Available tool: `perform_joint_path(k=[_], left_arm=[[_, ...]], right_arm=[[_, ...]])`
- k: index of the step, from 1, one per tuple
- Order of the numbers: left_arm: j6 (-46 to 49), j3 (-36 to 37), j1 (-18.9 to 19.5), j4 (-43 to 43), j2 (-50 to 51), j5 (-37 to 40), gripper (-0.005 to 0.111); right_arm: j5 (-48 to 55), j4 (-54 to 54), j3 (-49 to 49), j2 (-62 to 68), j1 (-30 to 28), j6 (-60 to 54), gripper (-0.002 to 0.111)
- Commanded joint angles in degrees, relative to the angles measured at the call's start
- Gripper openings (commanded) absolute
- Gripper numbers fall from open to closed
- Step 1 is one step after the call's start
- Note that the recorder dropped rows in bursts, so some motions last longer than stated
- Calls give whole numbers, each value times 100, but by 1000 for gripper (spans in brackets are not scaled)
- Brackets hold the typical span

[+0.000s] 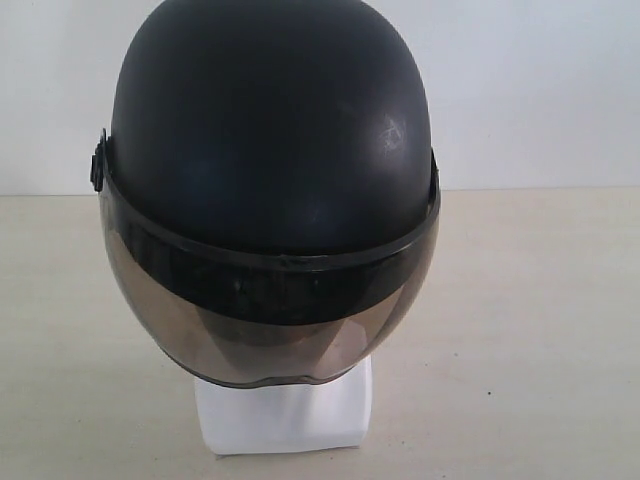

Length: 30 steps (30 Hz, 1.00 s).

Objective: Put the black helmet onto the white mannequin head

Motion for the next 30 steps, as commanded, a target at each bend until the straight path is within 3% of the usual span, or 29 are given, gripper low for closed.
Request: perform_joint_path(k=[1,5,11,30], left_arm=[[40,116,108,-434,-429,810,4],[40,259,108,-464,-619,1232,4],[40,857,108,-616,-691,1188,4],[69,857,94,-339,-691,1268,4]], right_arm=[[-59,-6,-7,-32,-19,-18,0],[-59,-6,-7,-32,-19,-18,0],[-59,-6,-7,-32,-19,-18,0],[-59,-6,-7,-32,-19,-18,0]])
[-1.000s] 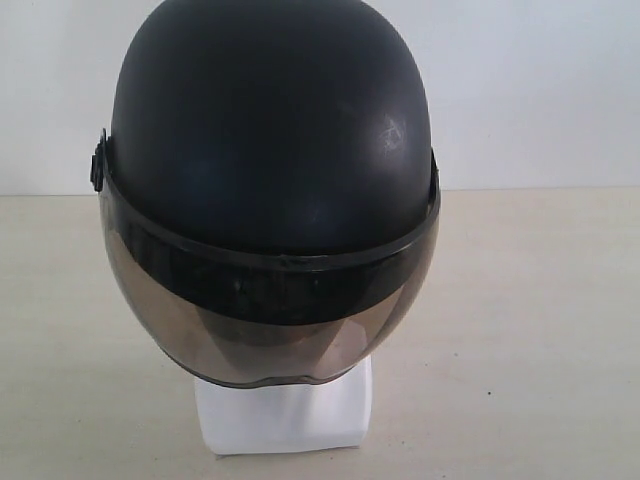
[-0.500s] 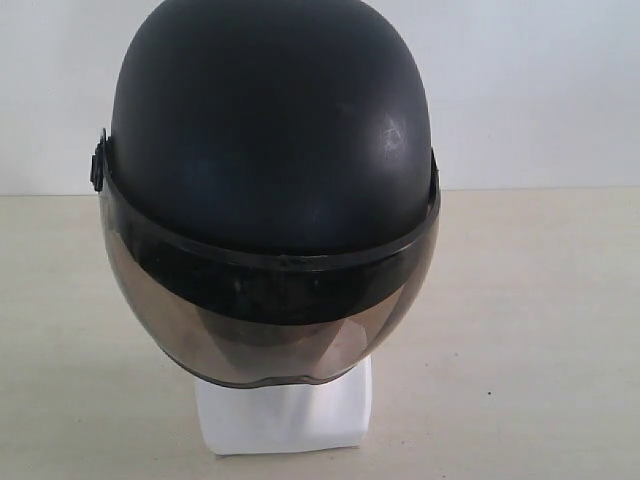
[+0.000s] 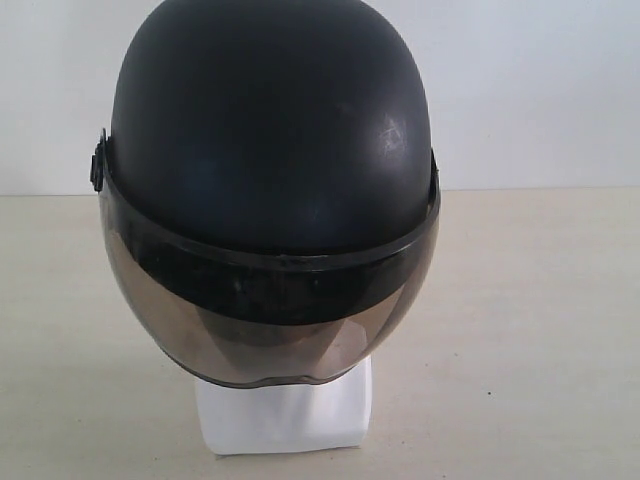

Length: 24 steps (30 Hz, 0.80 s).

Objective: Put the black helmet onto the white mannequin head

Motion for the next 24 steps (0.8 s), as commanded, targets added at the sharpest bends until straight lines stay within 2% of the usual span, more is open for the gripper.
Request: perform_joint_path(k=[1,9,24], left_arm=[[25,19,-15,38,-19,-4,4],[25,19,-388,48,-19,-4,4],[25,19,-457,48,-19,-4,4]], right_arm=[[-59,-6,-7,-32,-19,-18,0],[-59,-6,-7,-32,-19,-18,0],[-59,-6,-7,-32,-19,-18,0]])
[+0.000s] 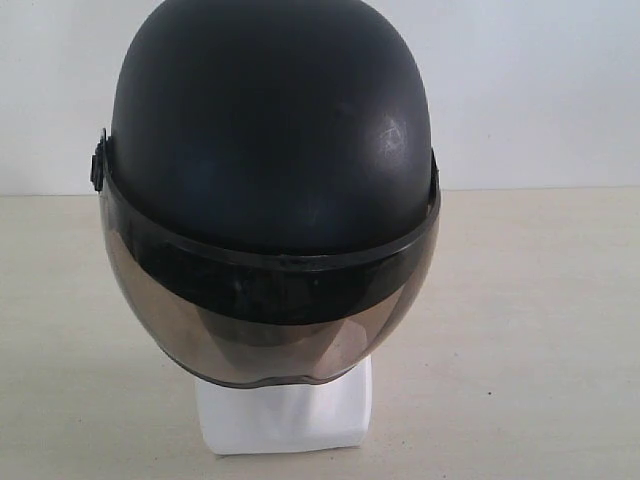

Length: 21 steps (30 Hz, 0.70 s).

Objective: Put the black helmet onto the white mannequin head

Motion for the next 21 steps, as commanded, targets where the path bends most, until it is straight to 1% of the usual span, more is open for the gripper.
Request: perform_joint_path(k=[1,21], left_arm=[[14,19,-42,24,-19,-4,4],[14,19,-42,24,-19,-4,4]], right_arm=[[-59,-6,-7,-32,-19,-18,0],[-153,19,-7,-32,-19,-18,0]])
